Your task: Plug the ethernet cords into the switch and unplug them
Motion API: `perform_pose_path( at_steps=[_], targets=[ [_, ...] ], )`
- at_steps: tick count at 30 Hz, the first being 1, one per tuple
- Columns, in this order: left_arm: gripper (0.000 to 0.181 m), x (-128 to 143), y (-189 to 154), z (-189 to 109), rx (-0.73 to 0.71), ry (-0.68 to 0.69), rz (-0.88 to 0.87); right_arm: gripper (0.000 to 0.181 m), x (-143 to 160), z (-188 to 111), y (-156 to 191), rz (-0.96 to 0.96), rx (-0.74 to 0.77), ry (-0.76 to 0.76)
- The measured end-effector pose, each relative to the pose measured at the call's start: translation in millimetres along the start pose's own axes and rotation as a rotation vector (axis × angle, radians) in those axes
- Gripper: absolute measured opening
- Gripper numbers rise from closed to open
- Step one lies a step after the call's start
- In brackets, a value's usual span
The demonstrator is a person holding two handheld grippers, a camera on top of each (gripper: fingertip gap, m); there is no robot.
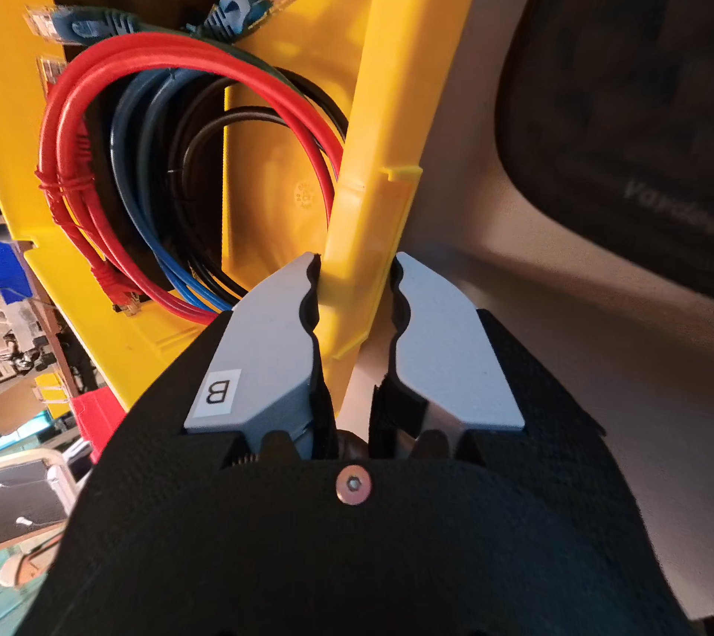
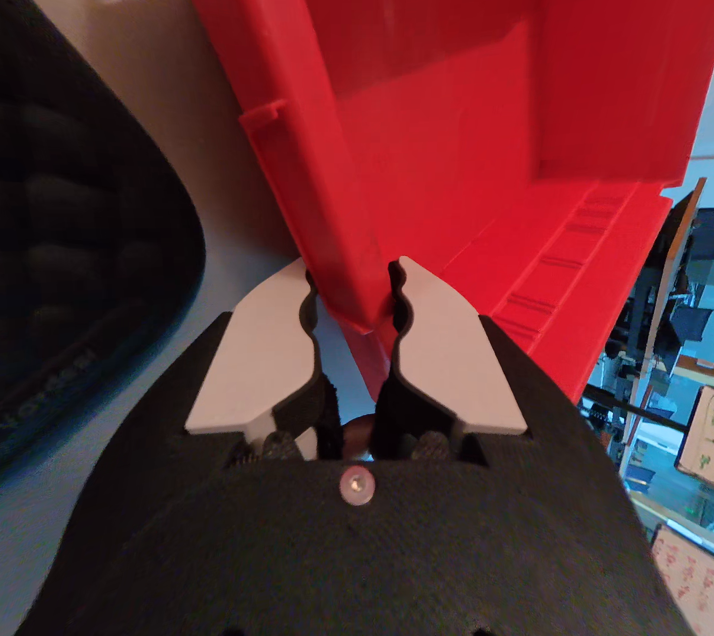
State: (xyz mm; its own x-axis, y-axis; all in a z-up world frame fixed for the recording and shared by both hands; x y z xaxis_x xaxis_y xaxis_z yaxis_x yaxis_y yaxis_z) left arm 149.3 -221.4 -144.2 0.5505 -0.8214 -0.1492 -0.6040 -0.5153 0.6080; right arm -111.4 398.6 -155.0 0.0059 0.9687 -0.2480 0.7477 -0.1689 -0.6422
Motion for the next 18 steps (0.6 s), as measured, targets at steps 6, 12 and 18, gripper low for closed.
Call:
perform_pose_path(
  at_steps=[6,12,18],
  targets=[
    [0.034,21.7,-6.4,-10.0,0.011,0.019,0.005,0.035,27.5,-11.4,3.4,0.049,0.023,0.022],
    [0.034,36.1,-9.9,-16.2,0.024,0.033,0.009,0.036,45.5,-20.9,7.2,0.088,0.03,0.047],
    [0.034,45.4,-13.6,-21.2,0.036,0.039,0.014,0.037,53.1,-24.1,8.8,0.094,0.044,0.03]
  ],
)
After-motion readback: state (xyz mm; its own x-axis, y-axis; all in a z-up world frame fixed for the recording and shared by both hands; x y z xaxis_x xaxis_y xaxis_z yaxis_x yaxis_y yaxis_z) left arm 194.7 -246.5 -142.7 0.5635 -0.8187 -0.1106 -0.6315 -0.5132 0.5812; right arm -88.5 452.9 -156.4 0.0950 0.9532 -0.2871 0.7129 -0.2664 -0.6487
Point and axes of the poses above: each gripper's, where its closed fingertips meet, z out along the fingers, x out of its underside, y = z × x across the jaws, the point moved 7 cm from there along -z, back along the fingers, and after that the axes turned 2 degrees about z, right-handed, at the moved point
